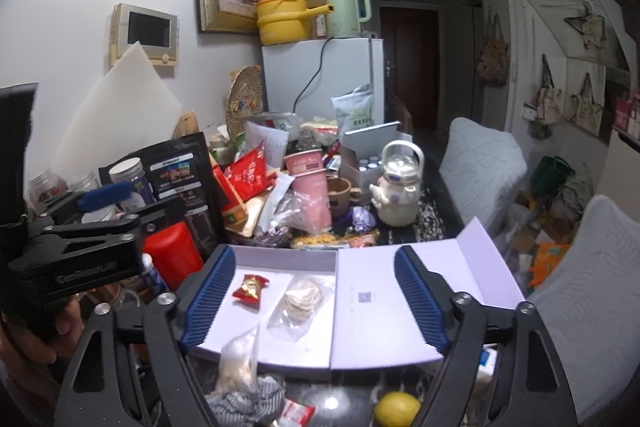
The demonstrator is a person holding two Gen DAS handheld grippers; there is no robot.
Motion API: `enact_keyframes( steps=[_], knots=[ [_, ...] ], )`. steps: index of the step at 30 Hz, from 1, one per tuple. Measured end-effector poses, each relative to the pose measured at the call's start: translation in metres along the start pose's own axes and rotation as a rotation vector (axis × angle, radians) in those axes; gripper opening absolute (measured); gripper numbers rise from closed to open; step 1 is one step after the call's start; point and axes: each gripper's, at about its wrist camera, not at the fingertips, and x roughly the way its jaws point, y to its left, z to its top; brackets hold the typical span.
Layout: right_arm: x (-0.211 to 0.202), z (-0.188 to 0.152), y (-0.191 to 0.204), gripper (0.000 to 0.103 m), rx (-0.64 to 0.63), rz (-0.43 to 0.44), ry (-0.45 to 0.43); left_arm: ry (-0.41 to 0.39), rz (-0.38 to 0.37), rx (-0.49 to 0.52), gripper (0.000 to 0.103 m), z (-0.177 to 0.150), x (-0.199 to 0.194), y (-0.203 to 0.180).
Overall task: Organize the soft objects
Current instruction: 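Withdraw both open tools from the box back over the table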
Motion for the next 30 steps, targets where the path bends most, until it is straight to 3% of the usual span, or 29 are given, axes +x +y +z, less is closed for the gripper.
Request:
enact_keyframes(
  steps=[11,30],
  knots=[
    [-0.040,-0.034,0.008,0.091,-0.001,-0.016,0.004,-0.011,-0.036,0.052,0.090,-0.030,-0.043,-0.007],
    [-0.072,-0.117,0.021,0.092,0.072,-0.035,0.087,0.130,-0.145,0.064,0.090,-0.111,-0.061,-0.013]
  ],
)
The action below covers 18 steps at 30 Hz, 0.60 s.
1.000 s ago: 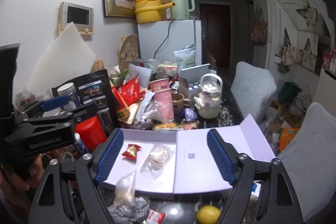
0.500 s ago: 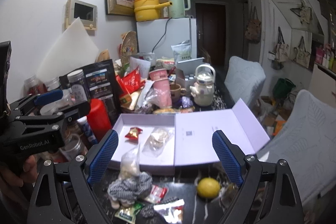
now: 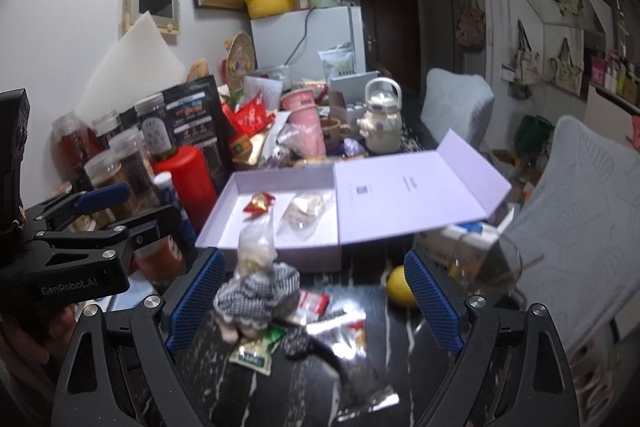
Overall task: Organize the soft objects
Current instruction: 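Withdraw both open tools from the box back over the table, then grasp the silver foil packet with the right tool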
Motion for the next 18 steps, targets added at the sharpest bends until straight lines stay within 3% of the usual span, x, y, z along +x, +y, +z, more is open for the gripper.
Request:
enact_keyframes(
  steps=[18],
  knots=[
    [0.016,-0.070,-0.014,0.092,0.135,0.030,0.123,0.135,-0.034,-0.060,0.090,-0.064,0.019,-0.002]
  ],
)
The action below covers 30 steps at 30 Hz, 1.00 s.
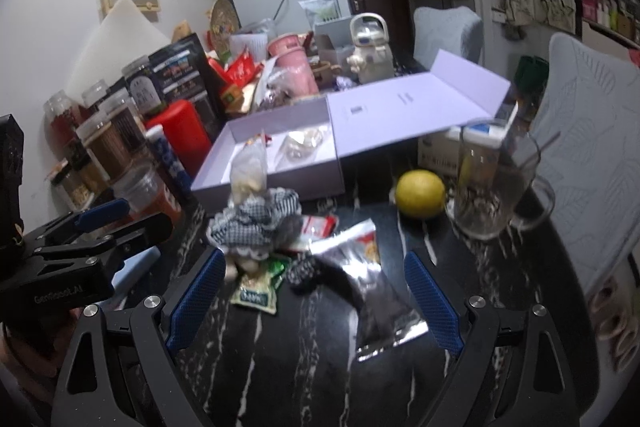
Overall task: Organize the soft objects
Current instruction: 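Grasp the silver foil packet with the right tool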
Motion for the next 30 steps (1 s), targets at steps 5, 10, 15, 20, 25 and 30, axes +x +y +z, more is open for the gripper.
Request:
enact_keyframes(
  steps=[5,10,15,20,25,30],
  knots=[
    [0.015,-0.023,-0.008,0.092,0.032,-0.007,0.053,0.055,-0.030,-0.012,0.090,-0.017,0.015,0.003],
    [0.028,-0.040,-0.016,0.092,0.043,-0.027,0.101,0.077,-0.032,-0.018,0.090,-0.031,0.022,0.005],
    [0.035,-0.048,-0.024,0.092,0.032,-0.067,0.111,0.107,-0.039,-0.048,0.090,-0.041,0.033,0.008],
    [0.048,-0.050,-0.032,0.092,0.019,-0.080,0.100,0.156,-0.026,-0.076,0.090,-0.047,0.053,0.013],
    [0.061,-0.048,-0.035,0.092,-0.012,-0.093,0.105,0.176,-0.020,-0.081,0.090,-0.050,0.065,0.015],
    [0.076,-0.042,-0.043,0.092,-0.007,-0.086,0.127,0.196,-0.027,-0.114,0.090,-0.052,0.075,0.017]
  ],
)
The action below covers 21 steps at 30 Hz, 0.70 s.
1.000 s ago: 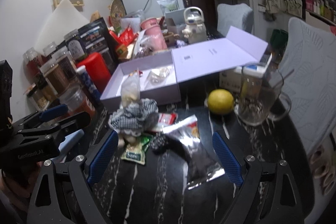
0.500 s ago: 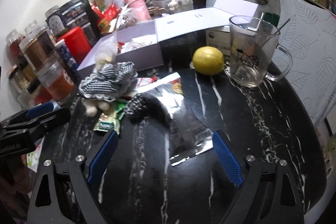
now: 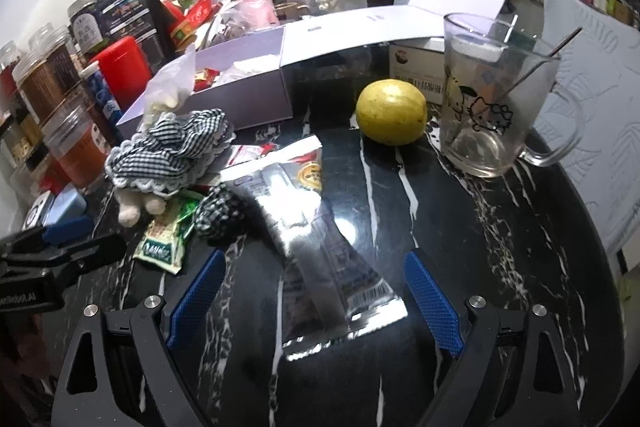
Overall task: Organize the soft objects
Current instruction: 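Grasp the silver foil packet with the right tool, then grasp the green snack packet with the left tool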
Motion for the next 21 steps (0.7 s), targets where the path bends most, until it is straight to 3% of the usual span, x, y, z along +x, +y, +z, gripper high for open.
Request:
enact_keyframes(
  steps=[2,6,9,16,21],
  knots=[
    [0.004,0.003,-0.002,0.088,-0.005,-0.005,0.005,0.008,0.000,-0.008,0.090,0.001,0.003,0.001],
    [0.014,0.005,-0.007,0.055,-0.007,0.008,0.049,0.033,-0.002,-0.023,0.090,0.003,0.008,-0.001],
    [0.015,0.004,-0.012,0.045,0.007,0.030,0.054,0.034,-0.015,-0.026,0.090,0.005,0.011,-0.006],
    [0.000,-0.002,-0.026,0.041,0.057,0.040,0.041,0.045,0.000,0.026,0.090,0.007,0.025,-0.025],
    [-0.009,-0.009,-0.041,0.041,0.103,0.042,0.047,0.067,0.053,0.066,0.090,0.004,0.039,-0.033]
  ],
)
